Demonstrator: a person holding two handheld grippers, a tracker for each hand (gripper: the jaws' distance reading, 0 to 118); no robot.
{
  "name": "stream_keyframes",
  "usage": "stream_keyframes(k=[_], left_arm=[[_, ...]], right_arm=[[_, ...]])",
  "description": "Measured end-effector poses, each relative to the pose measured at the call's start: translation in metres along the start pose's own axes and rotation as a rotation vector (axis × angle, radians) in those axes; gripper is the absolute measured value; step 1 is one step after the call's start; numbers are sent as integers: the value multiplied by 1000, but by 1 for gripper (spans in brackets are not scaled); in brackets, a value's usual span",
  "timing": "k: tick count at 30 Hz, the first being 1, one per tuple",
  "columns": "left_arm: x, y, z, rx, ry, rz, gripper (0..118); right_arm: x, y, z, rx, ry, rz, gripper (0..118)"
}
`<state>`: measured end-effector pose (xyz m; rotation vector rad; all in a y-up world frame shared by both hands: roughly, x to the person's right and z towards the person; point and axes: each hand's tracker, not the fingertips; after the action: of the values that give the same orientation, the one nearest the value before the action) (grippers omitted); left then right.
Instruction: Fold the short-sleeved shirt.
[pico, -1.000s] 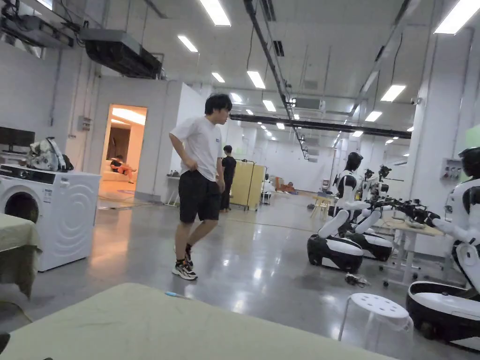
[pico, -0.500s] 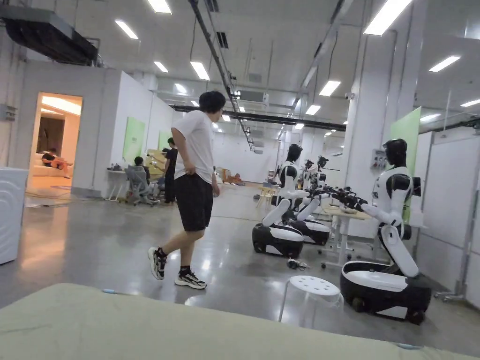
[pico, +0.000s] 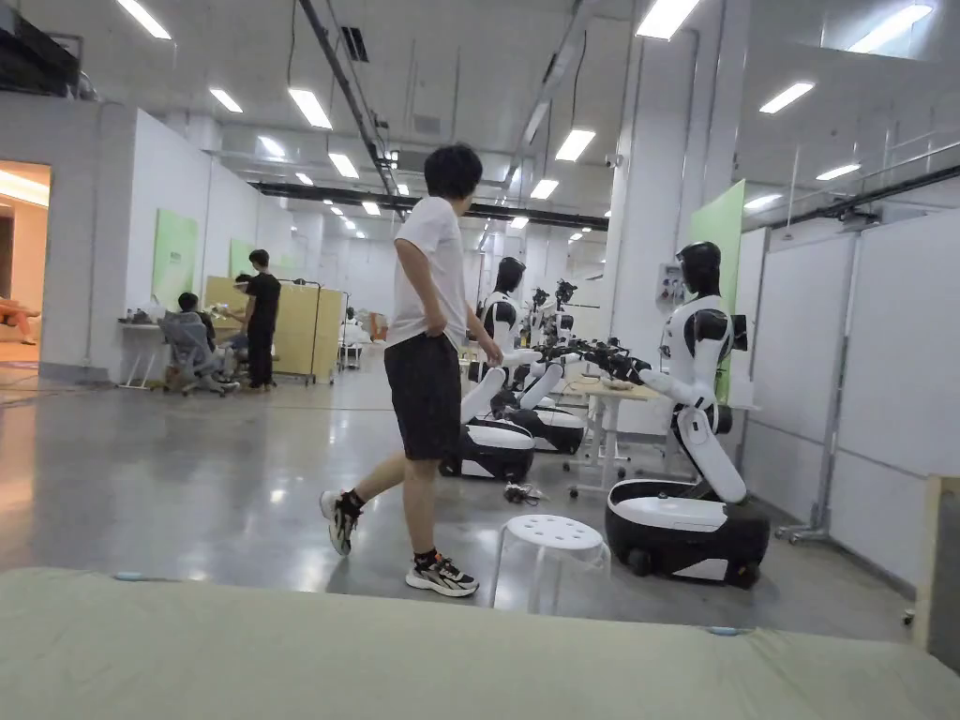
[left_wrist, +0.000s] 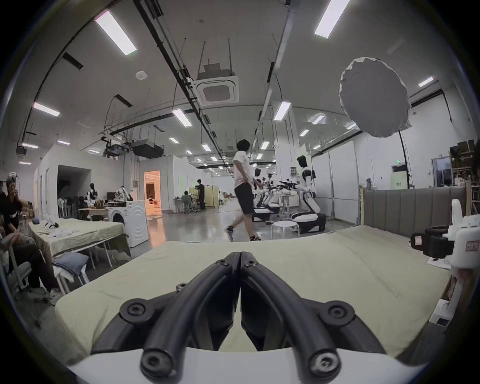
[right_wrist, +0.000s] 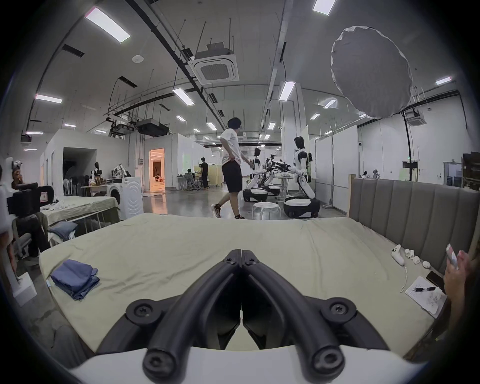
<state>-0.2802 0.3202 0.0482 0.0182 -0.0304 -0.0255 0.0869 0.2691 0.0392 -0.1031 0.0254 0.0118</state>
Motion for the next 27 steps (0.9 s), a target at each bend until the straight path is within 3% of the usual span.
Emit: stream_keyframes(k=[4,5,6,7,9,12,13,27], left_arm=[[2,-1,1,10,-25,8,6],[4,0,1,7,-35,11,20],[5,-1,1,6,-32,8,52],[6,-3,2,6,-41,13,61],[9,-4,4,16,-37,14,61],[13,-4,9,39,-38,15,61],[12,-5,9,46,-39,10,61],[11,-1,10,40,-39,25,61]], right_arm=[[1,4,7,45,-31,-5,1],[2,6,8,51,-30,-10,13],[3,7,9,55,-24,-19,40],[3,10,10,51,-8,-29,49],[1,10,11,56,-4,-32,61],[-4,10,14,69,-19,-12,111],[-5,10,14,69,-18,-7,118],[-7,7,19,85,-23,-14,118]])
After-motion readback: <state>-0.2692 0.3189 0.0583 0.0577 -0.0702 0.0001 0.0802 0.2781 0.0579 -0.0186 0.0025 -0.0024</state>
